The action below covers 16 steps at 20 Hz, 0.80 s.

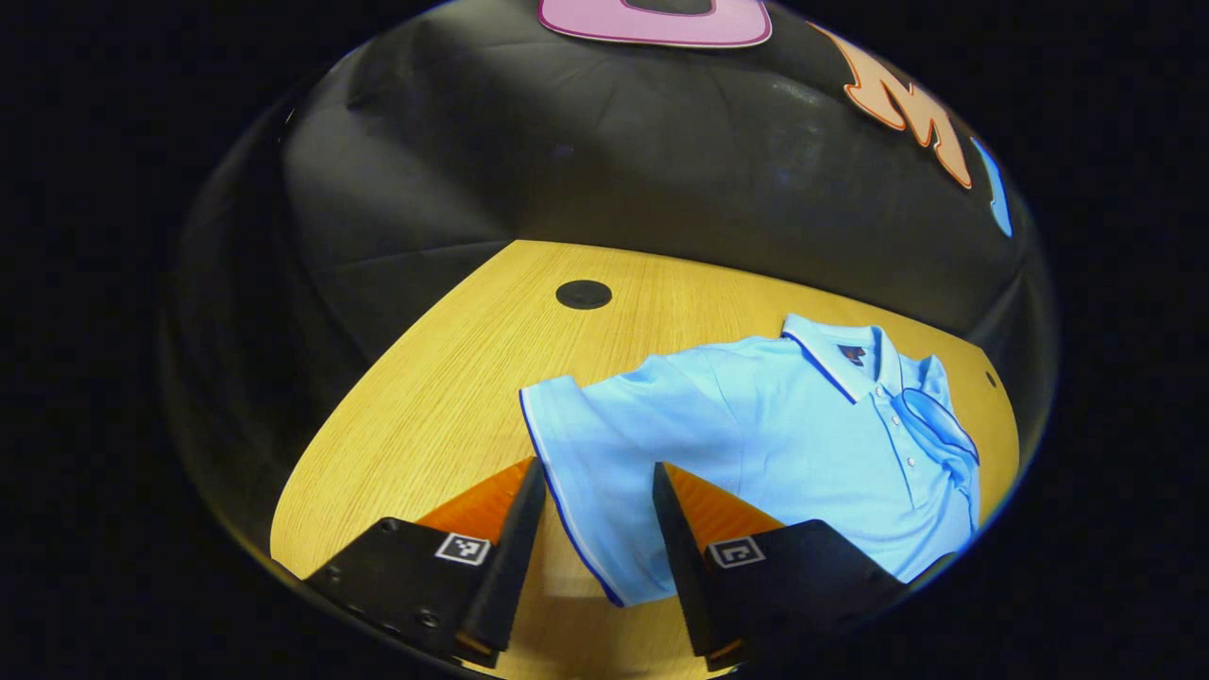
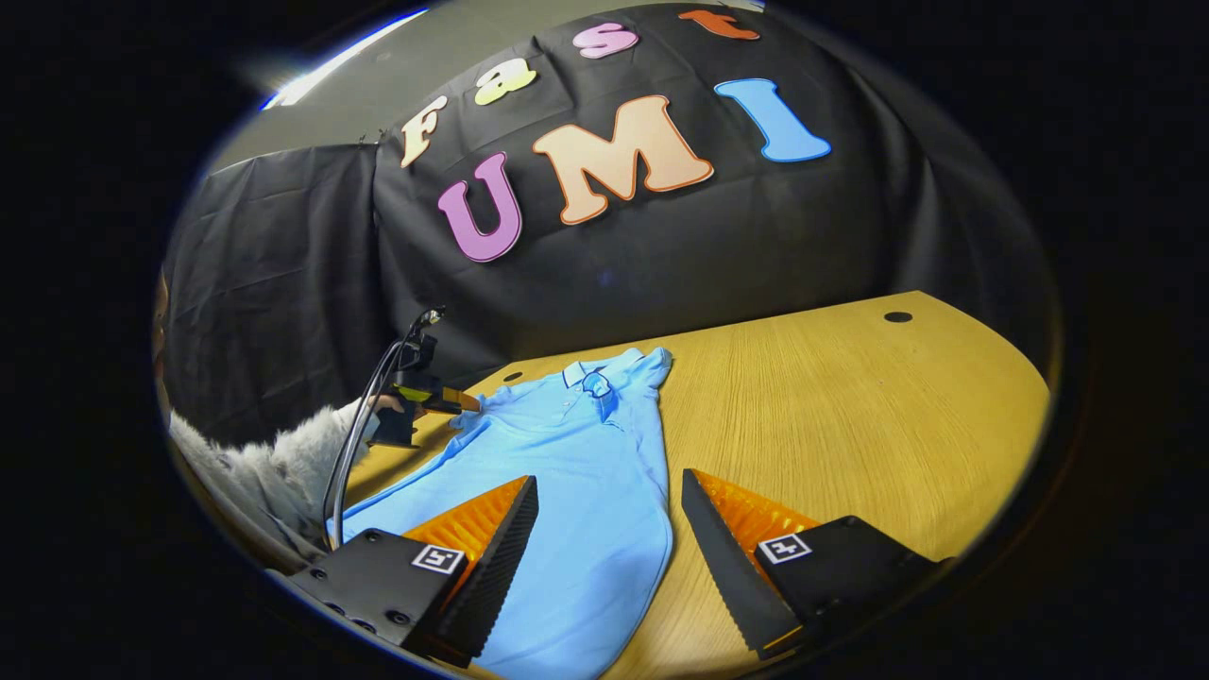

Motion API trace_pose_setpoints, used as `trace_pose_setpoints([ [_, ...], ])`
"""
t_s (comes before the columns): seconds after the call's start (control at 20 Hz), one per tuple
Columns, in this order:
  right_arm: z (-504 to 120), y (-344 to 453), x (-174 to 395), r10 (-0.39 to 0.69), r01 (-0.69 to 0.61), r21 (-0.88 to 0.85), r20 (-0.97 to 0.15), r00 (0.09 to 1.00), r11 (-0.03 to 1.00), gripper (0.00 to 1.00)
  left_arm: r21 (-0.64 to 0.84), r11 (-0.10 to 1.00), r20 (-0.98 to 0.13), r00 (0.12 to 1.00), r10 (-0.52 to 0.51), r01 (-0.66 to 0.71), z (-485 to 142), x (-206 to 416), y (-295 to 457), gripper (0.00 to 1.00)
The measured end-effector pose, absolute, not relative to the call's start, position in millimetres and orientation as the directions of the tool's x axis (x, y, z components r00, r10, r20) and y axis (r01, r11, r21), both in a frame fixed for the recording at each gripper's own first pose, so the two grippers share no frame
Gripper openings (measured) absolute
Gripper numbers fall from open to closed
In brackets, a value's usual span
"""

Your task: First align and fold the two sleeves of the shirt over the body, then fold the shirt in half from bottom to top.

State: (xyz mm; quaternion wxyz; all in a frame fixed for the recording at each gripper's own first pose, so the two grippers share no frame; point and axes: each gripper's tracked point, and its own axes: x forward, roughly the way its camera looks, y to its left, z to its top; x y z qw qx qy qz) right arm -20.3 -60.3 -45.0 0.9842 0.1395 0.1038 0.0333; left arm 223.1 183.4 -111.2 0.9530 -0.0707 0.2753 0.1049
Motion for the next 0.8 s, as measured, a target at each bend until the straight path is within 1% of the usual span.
trace_pose_setpoints([
  [0.1,-47,-61,-21,0.092,-0.034,0.281,-0.199,0.976,0.959,0.97,-0.077,0.966,-0.532,0.830,0.171,-0.248,-111,221,188,0.53],
  [0.15,-47,-61,-22,0.092,-0.033,0.281,-0.199,0.976,0.959,0.97,-0.076,0.967,-0.531,0.831,0.167,-0.244,-113,222,188,0.41],
  [0.3,-47,-60,-23,0.092,-0.034,0.282,-0.196,0.976,0.959,0.97,-0.092,0.970,-0.531,0.836,0.142,-0.223,-110,219,186,0.30],
  [0.35,-47,-61,-23,0.089,-0.032,0.280,-0.196,0.976,0.959,0.97,-0.100,0.972,-0.531,0.837,0.128,-0.212,-110,219,184,0.19],
  [0.4,-48,-60,-23,0.088,-0.031,0.279,-0.196,0.977,0.960,0.97,-0.103,0.972,-0.530,0.838,0.127,-0.212,-111,220,184,0.16],
  [0.45,-46,-60,-23,0.088,-0.031,0.279,-0.193,0.977,0.960,0.97,-0.105,0.971,-0.528,0.840,0.128,-0.213,-111,220,184,0.09],
  [0.5,-46,-60,-23,0.088,-0.031,0.280,-0.192,0.977,0.960,0.97,-0.110,0.969,-0.523,0.842,0.132,-0.220,-110,220,184,0.09],
  [0.55,-46,-60,-23,0.087,-0.031,0.277,-0.190,0.978,0.960,0.97,-0.108,0.969,-0.528,0.839,0.136,-0.225,-110,220,184,0.06],
  [0.7,-45,-60,-24,0.085,-0.030,0.278,-0.187,0.979,0.960,0.97,-0.108,0.966,-0.527,0.838,0.144,-0.234,-105,220,181,0.06],
  [0.75,-45,-59,-24,0.086,-0.031,0.279,-0.186,0.979,0.960,0.97,-0.106,0.967,-0.523,0.840,0.144,-0.231,-101,220,179,0.02],
  [0.8,-46,-59,-26,0.085,-0.030,0.279,-0.187,0.979,0.960,0.97,-0.101,0.966,-0.518,0.842,0.153,-0.238,-97,217,182,0.02],
])
